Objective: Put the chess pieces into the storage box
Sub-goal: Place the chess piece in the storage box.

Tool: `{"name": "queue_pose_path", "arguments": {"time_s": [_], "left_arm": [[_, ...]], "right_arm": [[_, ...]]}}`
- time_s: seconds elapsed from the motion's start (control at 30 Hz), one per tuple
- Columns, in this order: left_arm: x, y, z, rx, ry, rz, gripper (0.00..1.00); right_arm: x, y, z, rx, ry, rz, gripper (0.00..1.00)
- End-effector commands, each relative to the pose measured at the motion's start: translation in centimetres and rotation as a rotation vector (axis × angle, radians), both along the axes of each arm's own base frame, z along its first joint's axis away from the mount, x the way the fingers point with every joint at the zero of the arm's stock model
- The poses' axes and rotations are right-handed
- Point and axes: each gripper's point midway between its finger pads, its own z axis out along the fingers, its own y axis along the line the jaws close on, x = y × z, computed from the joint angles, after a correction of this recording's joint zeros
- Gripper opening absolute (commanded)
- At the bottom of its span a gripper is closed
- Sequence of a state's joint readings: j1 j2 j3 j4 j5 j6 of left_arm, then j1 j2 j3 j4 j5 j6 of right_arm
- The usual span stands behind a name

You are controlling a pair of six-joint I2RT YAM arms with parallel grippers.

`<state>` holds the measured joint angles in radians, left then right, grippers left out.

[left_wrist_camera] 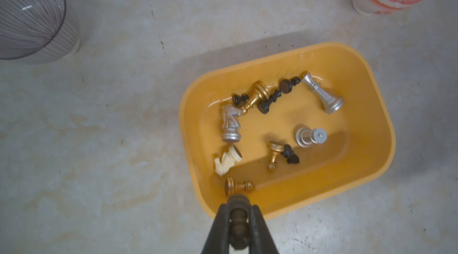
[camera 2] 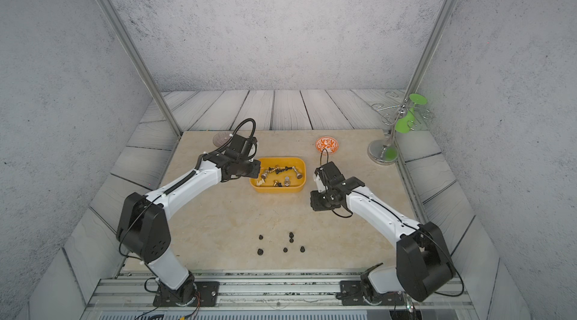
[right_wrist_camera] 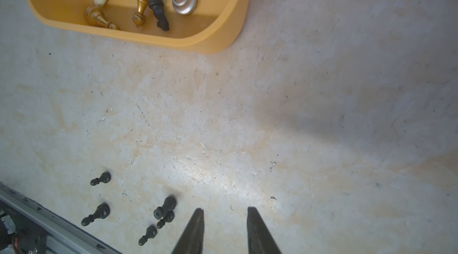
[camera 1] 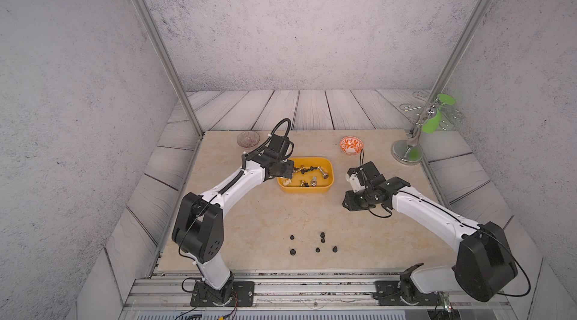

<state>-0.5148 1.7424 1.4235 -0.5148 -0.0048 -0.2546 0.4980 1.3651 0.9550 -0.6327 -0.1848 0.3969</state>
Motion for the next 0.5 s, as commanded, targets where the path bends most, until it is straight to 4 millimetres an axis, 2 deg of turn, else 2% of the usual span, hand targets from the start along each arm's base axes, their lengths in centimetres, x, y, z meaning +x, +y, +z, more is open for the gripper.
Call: {"name": "queue_pose_path", "arguments": {"time_s": [0.0, 0.27, 0.47], "left_arm": [[2.1, -0.5, -0.5, 0.005, 0.001, -0.021, 0.12], [5.2, 0.4, -4.6, 0.068, 0.084, -0.001, 0.13], [6.7, 0.3, -6.0, 0.085, 0.106, -0.002, 0.13]], "right_arm": [[-0.7, -0.7, 0.8, 0.015, -0.015, -0.039, 0.32], [-1.9, -1.9, 1.4, 0.000, -0.031, -0.059, 0.32], [-2.4, -2.1, 1.2, 0.010, -0.025, -0.072, 0.32]]}}
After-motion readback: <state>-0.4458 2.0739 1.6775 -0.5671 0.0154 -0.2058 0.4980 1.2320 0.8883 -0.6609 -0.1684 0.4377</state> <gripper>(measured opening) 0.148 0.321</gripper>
